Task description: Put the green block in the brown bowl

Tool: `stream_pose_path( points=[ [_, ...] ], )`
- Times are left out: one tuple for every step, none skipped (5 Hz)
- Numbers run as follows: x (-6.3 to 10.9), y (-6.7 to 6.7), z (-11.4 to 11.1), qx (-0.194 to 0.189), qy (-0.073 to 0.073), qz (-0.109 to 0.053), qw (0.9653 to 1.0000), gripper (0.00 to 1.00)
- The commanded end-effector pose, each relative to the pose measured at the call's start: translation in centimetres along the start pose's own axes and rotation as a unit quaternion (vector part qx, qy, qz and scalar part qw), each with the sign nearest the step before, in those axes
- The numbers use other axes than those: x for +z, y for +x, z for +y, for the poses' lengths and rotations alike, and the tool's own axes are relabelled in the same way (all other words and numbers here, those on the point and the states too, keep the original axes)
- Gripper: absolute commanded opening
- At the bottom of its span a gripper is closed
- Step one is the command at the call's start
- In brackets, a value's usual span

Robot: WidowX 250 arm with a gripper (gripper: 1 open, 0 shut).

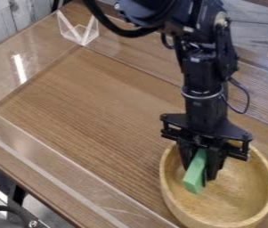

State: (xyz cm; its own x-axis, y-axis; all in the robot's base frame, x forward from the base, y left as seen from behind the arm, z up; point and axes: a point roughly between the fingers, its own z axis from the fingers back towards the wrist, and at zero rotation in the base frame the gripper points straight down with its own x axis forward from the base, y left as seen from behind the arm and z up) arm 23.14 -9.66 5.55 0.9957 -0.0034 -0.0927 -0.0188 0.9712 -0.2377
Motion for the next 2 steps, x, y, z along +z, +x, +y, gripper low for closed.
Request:
stream_pose_path(
  points=[
    [1.05, 0.92, -0.19, 0.002, -0.008, -0.017, 0.9998, 0.00],
    [1.06, 0.85, -0.15, 0.003, -0.009, -0.012, 0.9999, 0.00]
  ],
)
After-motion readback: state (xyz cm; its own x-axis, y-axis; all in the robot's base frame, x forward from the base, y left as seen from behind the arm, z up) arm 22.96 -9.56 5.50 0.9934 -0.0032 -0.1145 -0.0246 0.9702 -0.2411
